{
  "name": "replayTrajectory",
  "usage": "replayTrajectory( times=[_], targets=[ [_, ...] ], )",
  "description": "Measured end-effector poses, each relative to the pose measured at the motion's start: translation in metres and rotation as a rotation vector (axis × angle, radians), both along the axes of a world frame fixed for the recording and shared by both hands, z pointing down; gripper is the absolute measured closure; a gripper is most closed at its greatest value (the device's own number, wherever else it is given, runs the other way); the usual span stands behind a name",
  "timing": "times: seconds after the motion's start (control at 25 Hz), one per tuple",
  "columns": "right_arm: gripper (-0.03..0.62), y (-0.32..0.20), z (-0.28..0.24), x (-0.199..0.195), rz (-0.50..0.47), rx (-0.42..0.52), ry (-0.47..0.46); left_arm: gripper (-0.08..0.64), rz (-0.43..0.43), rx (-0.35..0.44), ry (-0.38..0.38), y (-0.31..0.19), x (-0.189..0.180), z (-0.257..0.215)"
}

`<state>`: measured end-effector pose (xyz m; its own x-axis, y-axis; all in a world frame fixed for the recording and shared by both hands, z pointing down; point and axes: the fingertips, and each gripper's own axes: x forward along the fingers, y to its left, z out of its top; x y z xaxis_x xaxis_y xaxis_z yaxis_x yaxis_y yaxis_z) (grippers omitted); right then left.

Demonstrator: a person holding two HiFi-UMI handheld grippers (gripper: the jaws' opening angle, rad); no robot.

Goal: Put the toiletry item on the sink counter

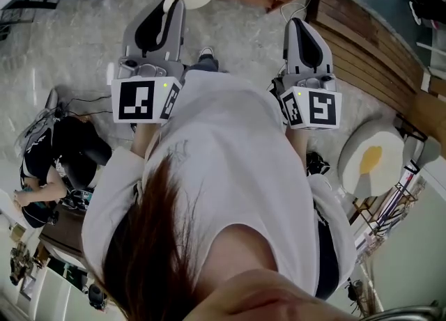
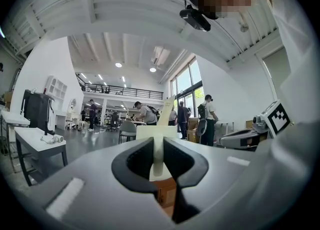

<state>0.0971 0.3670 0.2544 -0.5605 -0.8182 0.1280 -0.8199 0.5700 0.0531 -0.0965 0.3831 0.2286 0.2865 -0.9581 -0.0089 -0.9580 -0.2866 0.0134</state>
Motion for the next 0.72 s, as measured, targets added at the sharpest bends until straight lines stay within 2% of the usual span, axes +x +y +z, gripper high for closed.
replayTrajectory(
  times=[0.24, 0.44, 0.72],
  targets=[
    [0.581, -0.041, -0.014, -0.014, 0.07, 0.017, 0.018, 0.512, 0.04, 0.008, -0.009, -0.047, -0.028, -0.01],
    [0.581, -0.056, 0.003, -0.011, 0.143, -0.025, 0.025, 0.512, 0.062, 0.002, -0.001, -0.071, -0.042, -0.006],
    [0.581, -0.075, 0.006, -0.025, 0.129, -0.041, 0.043, 0.512, 0.04, -0.02, 0.016, -0.087, -0.057, 0.003]
  ],
)
